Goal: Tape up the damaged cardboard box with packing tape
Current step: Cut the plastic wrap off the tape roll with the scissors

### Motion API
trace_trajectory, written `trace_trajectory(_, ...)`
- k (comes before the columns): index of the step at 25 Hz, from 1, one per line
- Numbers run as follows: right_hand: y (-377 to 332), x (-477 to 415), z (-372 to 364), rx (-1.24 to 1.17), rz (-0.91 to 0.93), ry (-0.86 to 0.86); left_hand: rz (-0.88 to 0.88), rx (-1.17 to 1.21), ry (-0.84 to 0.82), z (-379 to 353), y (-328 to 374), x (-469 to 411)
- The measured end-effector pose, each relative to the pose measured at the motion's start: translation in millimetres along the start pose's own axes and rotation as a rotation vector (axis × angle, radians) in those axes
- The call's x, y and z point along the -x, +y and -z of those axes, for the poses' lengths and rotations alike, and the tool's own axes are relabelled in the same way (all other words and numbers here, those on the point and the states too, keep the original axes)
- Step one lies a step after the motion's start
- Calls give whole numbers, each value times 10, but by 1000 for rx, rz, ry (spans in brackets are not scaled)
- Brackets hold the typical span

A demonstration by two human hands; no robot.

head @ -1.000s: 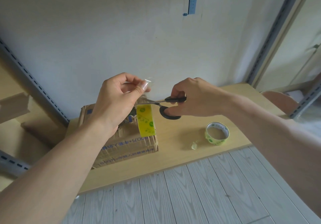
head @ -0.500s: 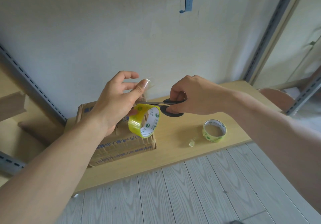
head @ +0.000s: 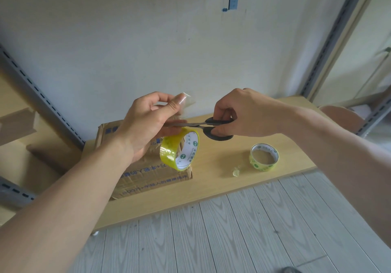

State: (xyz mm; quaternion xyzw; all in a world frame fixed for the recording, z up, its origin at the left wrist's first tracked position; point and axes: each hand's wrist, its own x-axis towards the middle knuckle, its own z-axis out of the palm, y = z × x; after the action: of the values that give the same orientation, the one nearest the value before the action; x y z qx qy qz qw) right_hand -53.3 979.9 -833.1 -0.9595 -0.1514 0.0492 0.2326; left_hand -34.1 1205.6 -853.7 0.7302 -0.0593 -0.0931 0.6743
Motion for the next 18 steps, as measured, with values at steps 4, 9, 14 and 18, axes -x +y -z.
trace_trajectory(4,23,6,-2,18,6,-11,32,6,25,0,21,0)
trace_trajectory(9,46,2,-13,36,1,-35,93,-18,2,-17,51,16)
trace_trajectory(14,63,15,-50,25,4,-38,136,-29,-20,-3,76,41)
trace_trajectory(18,103,5,-99,25,29,-57,243,-18,-83,9,128,45)
